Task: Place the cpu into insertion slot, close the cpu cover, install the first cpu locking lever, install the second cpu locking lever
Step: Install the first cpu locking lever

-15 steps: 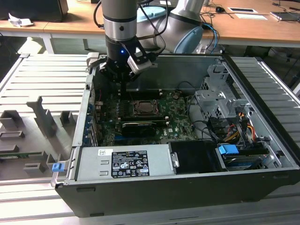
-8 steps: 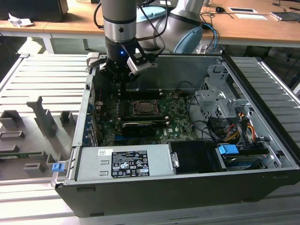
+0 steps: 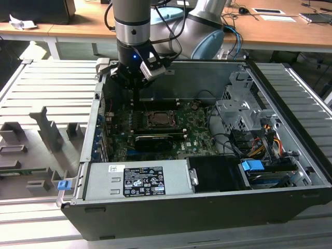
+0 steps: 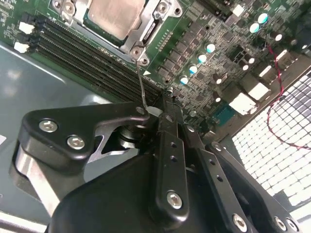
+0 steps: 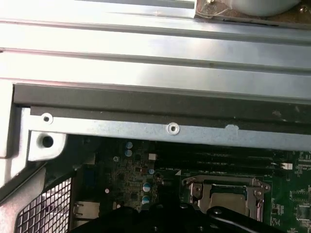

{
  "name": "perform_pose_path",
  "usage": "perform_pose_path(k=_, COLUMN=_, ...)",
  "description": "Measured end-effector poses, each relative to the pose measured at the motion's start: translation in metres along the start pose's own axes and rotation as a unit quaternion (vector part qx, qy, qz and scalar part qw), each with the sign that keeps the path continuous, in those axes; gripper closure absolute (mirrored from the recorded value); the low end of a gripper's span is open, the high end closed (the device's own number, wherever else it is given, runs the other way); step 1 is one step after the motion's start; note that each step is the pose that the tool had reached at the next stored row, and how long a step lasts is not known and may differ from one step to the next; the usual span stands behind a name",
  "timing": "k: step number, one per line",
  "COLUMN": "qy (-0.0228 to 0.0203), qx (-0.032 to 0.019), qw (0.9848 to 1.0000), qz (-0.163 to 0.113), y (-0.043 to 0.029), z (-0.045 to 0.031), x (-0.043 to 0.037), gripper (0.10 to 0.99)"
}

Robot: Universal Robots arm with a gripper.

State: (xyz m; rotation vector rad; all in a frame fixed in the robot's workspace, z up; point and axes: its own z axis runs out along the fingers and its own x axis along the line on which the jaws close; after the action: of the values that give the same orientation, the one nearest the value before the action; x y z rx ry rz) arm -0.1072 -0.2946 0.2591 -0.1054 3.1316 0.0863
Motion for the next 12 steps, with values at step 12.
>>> perform_pose_path(k=12, qy=-0.0001, qx=0.0, qw=1.0, qz=0.003, y=-0.0004, z=0.0002, x=-0.0067, gripper=0.98)
